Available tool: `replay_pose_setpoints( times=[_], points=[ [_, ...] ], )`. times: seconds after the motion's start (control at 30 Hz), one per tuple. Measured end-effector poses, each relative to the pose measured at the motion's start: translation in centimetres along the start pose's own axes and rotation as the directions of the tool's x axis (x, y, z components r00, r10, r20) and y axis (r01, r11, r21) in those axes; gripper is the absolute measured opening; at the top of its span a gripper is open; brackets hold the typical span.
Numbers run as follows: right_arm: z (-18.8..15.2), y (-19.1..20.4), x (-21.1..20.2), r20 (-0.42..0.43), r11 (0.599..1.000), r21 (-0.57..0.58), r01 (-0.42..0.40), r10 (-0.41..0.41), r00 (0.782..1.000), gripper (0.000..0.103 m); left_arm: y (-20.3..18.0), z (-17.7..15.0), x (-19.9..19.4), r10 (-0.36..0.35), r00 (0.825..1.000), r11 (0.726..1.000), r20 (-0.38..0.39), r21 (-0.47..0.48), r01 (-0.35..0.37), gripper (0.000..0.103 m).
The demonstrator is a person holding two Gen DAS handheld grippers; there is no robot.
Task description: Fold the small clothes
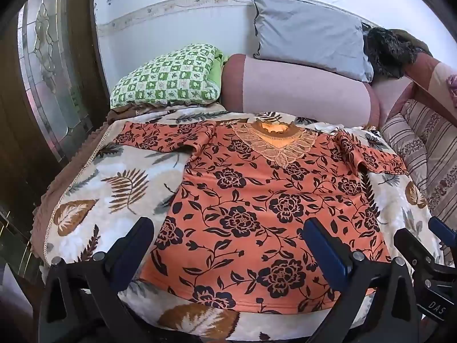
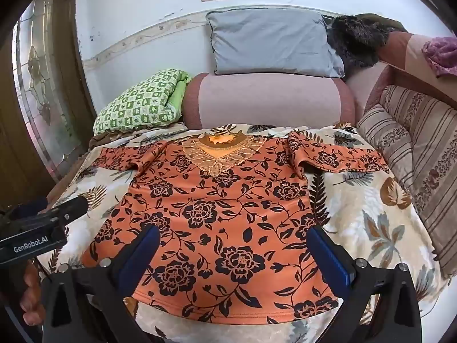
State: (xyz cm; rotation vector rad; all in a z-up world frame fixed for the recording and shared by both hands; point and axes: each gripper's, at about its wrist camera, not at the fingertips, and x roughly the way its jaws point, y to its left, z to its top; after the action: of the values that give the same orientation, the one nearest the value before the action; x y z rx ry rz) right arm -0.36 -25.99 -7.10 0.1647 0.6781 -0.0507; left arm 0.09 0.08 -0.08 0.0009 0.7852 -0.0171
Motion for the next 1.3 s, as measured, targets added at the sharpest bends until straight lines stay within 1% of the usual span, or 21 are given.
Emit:
replay_pose_setpoints(
  times=[0.07,0.1,0.13,0.17,0.43,0.57,0.97,1.3],
  points=[
    [0.0,0.1,0.0,0.002,1.000,-0.001,0.001,-0.001,1.000,0.103,0.1,0.0,0.1,-0.006,1.000,1.000,-0.008,-0.006,0.006,0.103],
    [0.0,0.1,0.0,0.002,1.000,0.000,0.001,-0.001,1.000,0.103,0.3,0.3,-0.1,-0.004,1.000,1.000,0.000,-0.001,0.004,0.103],
    [0.1,0.2,0.0,0.001,1.000,0.002,0.002,-0.002,1.000,0.103,-0.2,0.0,-0.1,0.021,1.000,1.000,0.016,0.018,-0.021,0.103],
    [0.1,0.3,0.0,0.000,1.000,0.003,0.001,-0.001,1.000,0.103,-0.4,-0.1,0.0,0.025,1.000,0.999,0.019,0.019,-0.026,0.103],
    [0.1,0.5,-0.2,0.005,1.000,-0.001,-0.001,0.001,1.000,0.103,0.8,-0.1,0.3,0.015,1.000,1.000,0.007,-0.011,-0.015,0.103],
    [0.5,0.7,0.5,0.005,1.000,-0.005,0.001,-0.001,1.000,0.103,0.9,-0.1,0.6,0.017,1.000,1.000,0.006,-0.013,-0.017,0.103],
    [1.1,0.9,0.6,0.002,1.000,-0.016,0.009,-0.009,1.000,0.103,1.0,-0.1,0.7,0.015,1.000,1.000,0.003,-0.015,-0.015,0.103],
    [1.1,0.9,0.3,0.015,1.000,-0.025,0.016,-0.016,1.000,0.103,1.1,-0.1,0.8,0.015,1.000,1.000,0.003,-0.014,-0.015,0.103]
  ],
)
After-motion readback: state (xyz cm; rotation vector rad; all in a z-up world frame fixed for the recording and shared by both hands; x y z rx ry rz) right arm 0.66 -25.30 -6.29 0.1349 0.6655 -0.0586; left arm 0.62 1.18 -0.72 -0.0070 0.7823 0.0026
